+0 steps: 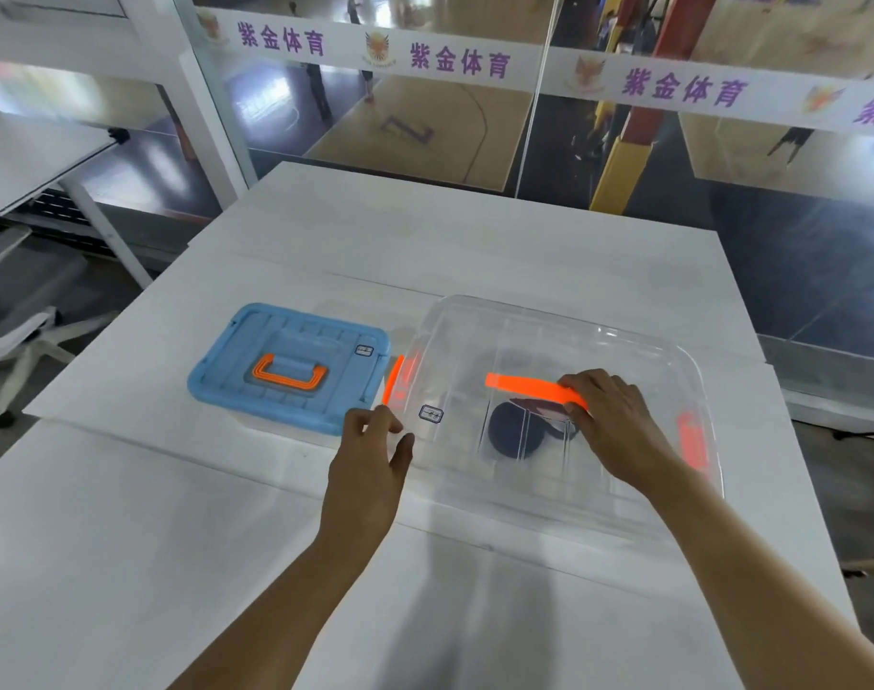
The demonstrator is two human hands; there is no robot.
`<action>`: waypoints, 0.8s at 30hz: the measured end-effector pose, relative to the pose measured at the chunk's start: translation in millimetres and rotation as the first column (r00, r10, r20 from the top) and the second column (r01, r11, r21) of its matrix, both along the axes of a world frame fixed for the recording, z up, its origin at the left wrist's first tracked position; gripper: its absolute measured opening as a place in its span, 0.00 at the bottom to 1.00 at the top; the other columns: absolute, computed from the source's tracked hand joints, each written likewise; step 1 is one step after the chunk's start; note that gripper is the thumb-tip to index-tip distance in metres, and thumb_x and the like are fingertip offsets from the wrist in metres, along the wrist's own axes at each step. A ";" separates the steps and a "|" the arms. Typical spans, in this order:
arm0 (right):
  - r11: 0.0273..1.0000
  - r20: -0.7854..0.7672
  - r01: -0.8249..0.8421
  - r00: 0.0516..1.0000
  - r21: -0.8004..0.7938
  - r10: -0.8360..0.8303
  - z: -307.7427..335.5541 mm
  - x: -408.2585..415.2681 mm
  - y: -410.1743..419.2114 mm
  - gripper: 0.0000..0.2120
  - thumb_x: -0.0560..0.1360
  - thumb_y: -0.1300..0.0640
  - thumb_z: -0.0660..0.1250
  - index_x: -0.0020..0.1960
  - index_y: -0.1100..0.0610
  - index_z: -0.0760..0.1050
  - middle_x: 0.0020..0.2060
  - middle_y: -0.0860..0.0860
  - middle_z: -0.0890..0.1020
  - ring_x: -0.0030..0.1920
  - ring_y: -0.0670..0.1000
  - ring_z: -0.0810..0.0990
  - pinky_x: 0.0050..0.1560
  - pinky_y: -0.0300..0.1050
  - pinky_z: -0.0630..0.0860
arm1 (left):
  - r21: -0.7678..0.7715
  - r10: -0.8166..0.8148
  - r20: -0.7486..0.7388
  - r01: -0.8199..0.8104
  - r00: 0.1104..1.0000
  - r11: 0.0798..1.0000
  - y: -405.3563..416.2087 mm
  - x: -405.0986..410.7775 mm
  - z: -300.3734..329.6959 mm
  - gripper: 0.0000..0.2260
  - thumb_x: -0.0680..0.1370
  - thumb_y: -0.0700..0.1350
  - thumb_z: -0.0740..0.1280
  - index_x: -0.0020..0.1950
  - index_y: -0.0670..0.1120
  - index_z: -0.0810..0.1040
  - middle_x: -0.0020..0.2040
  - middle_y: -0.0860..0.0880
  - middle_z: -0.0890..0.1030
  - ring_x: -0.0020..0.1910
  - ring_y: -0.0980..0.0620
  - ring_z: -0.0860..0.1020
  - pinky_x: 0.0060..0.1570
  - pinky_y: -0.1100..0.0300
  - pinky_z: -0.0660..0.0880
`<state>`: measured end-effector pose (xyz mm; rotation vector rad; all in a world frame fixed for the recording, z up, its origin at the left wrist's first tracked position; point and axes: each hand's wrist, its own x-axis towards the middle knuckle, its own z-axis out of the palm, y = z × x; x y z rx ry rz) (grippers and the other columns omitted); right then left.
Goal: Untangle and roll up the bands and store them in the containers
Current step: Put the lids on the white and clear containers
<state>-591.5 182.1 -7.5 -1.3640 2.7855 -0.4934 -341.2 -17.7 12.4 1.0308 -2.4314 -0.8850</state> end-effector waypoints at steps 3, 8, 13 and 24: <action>0.999 -0.034 0.016 0.999 -0.042 -0.017 -2.2 2.5 3.9 0.12 0.81 0.58 0.68 0.64 0.51 0.80 0.57 0.49 0.81 0.49 0.57 0.77 0.51 0.51 0.67 | 0.150 0.007 -0.051 0.000 0.999 0.989 -3.3 -0.6 -7.5 0.17 0.81 0.44 0.69 0.69 0.49 0.72 0.67 0.48 0.73 0.58 0.48 0.80 0.57 0.55 0.80; 0.994 -0.067 0.082 0.994 -0.077 -0.088 -16.6 13.6 12.4 0.15 0.81 0.56 0.70 0.67 0.48 0.80 0.58 0.49 0.81 0.52 0.58 0.79 0.53 0.54 0.69 | 0.171 -0.069 -0.013 0.071 0.997 0.983 7.4 5.8 -21.1 0.24 0.84 0.45 0.64 0.80 0.52 0.64 0.78 0.49 0.68 0.70 0.46 0.76 0.68 0.48 0.75; 0.973 0.018 0.174 0.985 -0.152 -0.173 -13.4 21.1 18.3 0.19 0.81 0.59 0.69 0.71 0.52 0.77 0.64 0.52 0.80 0.60 0.59 0.79 0.59 0.52 0.69 | 0.032 -0.029 -0.009 0.029 1.000 0.999 -8.2 -14.3 -17.5 0.16 0.81 0.45 0.68 0.68 0.45 0.72 0.61 0.42 0.76 0.58 0.41 0.79 0.52 0.53 0.77; 0.374 0.735 0.927 0.241 0.018 -0.634 -9.8 18.5 90.9 0.28 0.80 0.38 0.65 0.57 0.64 0.80 0.47 0.59 0.84 0.48 0.62 0.81 0.41 0.46 0.70 | 0.478 0.266 -0.113 -0.183 0.957 0.859 -19.8 -58.2 -20.3 0.20 0.81 0.47 0.70 0.69 0.40 0.72 0.58 0.48 0.76 0.59 0.47 0.77 0.52 0.60 0.70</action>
